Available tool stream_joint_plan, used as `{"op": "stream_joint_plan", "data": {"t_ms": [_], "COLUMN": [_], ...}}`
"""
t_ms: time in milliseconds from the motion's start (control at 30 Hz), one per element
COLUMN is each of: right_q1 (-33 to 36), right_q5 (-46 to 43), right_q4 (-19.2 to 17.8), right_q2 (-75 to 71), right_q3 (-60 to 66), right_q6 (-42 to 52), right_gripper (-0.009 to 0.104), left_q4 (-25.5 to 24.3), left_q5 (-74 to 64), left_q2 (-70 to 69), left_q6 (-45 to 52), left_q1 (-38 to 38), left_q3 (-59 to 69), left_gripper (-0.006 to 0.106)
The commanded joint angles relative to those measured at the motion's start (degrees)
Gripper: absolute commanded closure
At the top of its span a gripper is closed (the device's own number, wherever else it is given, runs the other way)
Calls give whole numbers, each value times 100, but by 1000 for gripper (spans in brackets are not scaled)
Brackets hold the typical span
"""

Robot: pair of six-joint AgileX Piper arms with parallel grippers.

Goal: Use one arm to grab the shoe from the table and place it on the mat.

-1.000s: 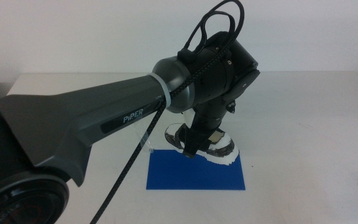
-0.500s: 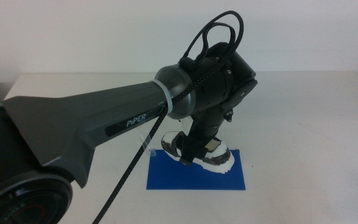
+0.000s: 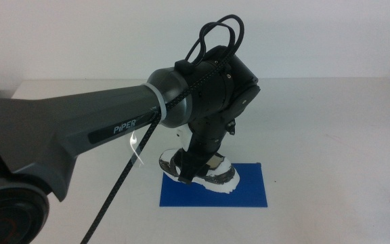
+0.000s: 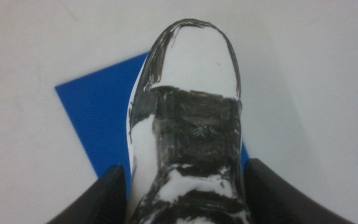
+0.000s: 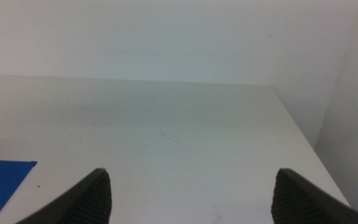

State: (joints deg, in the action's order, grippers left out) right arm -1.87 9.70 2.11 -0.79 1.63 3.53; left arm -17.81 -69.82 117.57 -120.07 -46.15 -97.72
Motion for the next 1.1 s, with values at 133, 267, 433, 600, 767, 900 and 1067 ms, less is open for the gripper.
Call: {"op": "stream_joint_plan", "data": {"t_ms": [133,267,433,600,767,900,1067], "right_q1": [18,18,18,18,18,18,18], "right_q5": [-455,-455,-455,-455,-455,-455,-455], "right_q4": [-49,-49,-49,-49,-49,-49,-49], "right_q2": [-116,-116,-116,-116,-116,-116,-116], "right_q3": [-54,-54,-54,-54,-54,-54,-54], "right_q6": [72,72,72,72,72,72,72], "right_gripper": [29,29,29,29,29,29,29], "left_q4": [49,236,316,323,561,575,657], "left_q5": [-579,-579,-566,-413,-250,-171,144], "left_q2": [-292,-102,17,33,157,245,261], "left_q6": [-136,-136,-136,-136,-136,-136,-136], "left_q1": [2,2,2,68,160,160,160], "left_q3": [-183,-349,-475,-475,-475,-475,-475], "left_gripper": [102,102,102,102,102,102,102]}}
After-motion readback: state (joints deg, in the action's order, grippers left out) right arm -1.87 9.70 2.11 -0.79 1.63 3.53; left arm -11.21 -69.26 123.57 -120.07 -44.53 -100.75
